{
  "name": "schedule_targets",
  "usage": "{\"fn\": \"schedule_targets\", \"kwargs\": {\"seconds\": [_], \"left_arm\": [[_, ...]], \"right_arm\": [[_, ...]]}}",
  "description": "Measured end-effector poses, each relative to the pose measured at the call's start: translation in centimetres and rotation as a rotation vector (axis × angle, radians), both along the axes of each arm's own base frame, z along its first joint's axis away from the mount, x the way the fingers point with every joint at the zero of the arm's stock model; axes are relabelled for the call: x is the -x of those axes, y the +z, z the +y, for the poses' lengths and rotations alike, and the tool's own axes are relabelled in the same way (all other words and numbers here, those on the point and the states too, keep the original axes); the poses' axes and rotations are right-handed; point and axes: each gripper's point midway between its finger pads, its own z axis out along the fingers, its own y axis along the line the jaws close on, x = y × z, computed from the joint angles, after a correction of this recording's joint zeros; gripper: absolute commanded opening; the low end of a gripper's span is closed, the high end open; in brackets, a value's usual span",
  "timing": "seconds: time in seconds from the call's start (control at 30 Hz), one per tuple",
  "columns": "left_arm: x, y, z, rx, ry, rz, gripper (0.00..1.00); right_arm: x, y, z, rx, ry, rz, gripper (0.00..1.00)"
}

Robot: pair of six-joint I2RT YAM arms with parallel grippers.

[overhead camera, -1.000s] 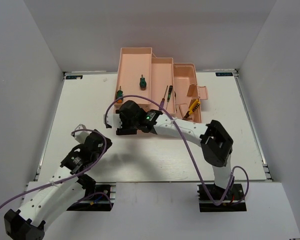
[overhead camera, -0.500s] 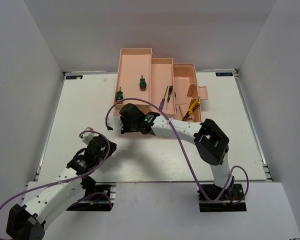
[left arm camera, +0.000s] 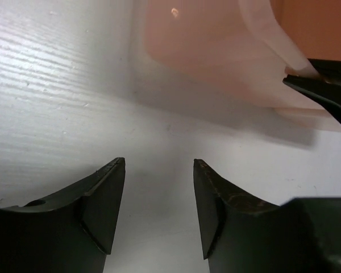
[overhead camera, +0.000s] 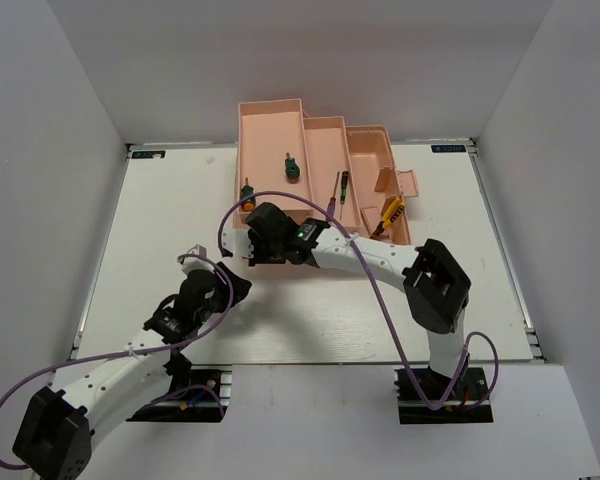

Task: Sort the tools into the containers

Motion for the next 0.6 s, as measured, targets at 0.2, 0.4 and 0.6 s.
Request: {"fn": "schedule_targets", "kwargs": {"seconds": [0.2,0.4,0.6], "left_arm": [[-0.3,0.8,-0.2,-0.004,-0.03,-0.069,0.42],[0.3,-1.1,0.3,-0.036,-0.046,-0.061,0.37],[-0.5,-2.4,0.2,-0.059,-0.041,-0.051,0.35]], "right_arm": [[0.4,1.7,-1.7,-0.005,-0.03,0.043,0.0],[0.7,3.2,-2.9,-0.024,-0.061,0.083,0.0],[0.9,5.7,-4.1,-0.076,-0.093,0.1,0.0]]}}
